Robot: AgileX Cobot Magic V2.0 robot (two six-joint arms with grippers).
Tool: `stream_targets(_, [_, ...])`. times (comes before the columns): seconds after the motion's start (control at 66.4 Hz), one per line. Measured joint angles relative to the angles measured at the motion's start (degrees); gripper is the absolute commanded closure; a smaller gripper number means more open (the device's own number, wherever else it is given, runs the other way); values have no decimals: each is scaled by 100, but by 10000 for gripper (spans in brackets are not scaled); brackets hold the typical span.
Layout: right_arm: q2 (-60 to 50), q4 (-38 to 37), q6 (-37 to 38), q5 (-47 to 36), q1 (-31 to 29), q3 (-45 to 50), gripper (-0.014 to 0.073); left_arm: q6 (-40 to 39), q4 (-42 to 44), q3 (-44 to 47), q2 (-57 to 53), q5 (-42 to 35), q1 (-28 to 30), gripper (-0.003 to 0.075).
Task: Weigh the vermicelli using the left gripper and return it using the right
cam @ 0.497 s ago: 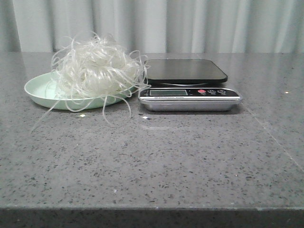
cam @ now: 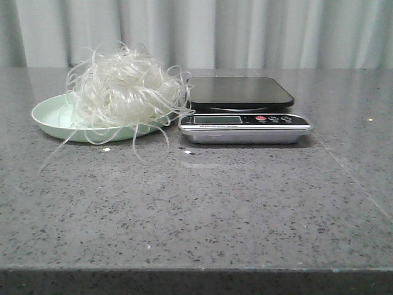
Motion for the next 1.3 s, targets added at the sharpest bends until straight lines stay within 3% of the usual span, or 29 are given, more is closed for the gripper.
stream_targets(0.362, [0,0,0,0,0,0,427,0,0,0,0,-51,0,594])
stream_targets(0.573, [0,0,0,0,0,0,427,0,-199,-156,0,-1067,0,594])
stream_targets(0.723, [0,0,0,0,0,0,427,0,-260,-1021,115,-590,0,594])
stream_targets(0.979, [0,0,0,0,0,0,427,0,-352,-2629,1499,1150,0,594])
stream_targets(1.296, [0,0,0,0,0,0,427,0,-486,-2779,2593,1328,0,569])
